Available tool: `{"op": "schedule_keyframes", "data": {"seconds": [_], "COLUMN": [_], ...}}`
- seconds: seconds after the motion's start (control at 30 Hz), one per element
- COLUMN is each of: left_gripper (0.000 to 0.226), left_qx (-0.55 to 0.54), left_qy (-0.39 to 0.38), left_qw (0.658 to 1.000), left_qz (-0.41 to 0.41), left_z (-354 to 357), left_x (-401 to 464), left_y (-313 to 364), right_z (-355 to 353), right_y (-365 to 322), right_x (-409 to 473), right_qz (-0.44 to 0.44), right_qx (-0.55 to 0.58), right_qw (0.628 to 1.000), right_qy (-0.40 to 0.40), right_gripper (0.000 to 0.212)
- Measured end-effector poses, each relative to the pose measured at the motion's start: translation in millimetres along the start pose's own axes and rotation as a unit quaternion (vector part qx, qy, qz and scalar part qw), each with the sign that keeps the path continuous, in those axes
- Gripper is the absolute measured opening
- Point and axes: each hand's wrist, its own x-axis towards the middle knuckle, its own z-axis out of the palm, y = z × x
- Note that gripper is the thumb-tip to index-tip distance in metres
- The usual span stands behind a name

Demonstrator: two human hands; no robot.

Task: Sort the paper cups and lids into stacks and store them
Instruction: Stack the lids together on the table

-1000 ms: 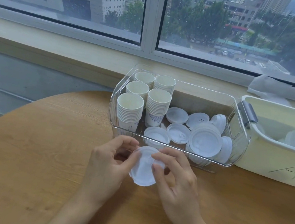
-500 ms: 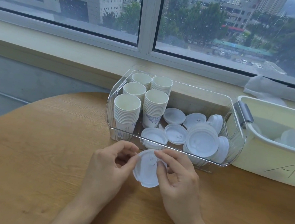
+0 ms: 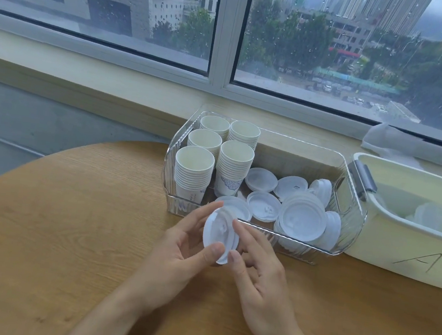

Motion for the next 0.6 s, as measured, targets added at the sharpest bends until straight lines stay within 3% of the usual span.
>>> {"op": "schedule_keyframes", "data": {"seconds": [0.23, 0.37, 0.43, 0.53, 0.6], "left_gripper": [0.073, 0.07, 0.066, 0.065, 0.067], "left_qx": [-0.051, -0.045, -0.049, -0.053, -0.051], "left_qy": [-0.044, -0.025, 0.004, 0.064, 0.09], "left_qw": [0.998, 0.999, 0.999, 0.997, 0.995], "left_qz": [-0.017, -0.019, -0.014, -0.006, -0.006], "left_z": [1, 1, 1, -1, -3], "left_x": [-1, 0, 1, 4, 5], "left_y": [0, -3, -4, -3, -1], "right_z": [-1, -1, -3, -19, -34], "right_y": [1, 0, -6, -19, -27], "right_x": [1, 1, 2, 16, 35], "right_qz": [-0.028, -0.041, -0.062, -0.095, -0.103], "right_qx": [-0.045, -0.074, -0.107, -0.162, -0.201], "right_qw": [0.998, 0.996, 0.992, 0.97, 0.96], "right_qy": [-0.021, -0.016, 0.025, 0.152, 0.165], "right_gripper": [0.047, 0.043, 0.036, 0.022, 0.014]}}
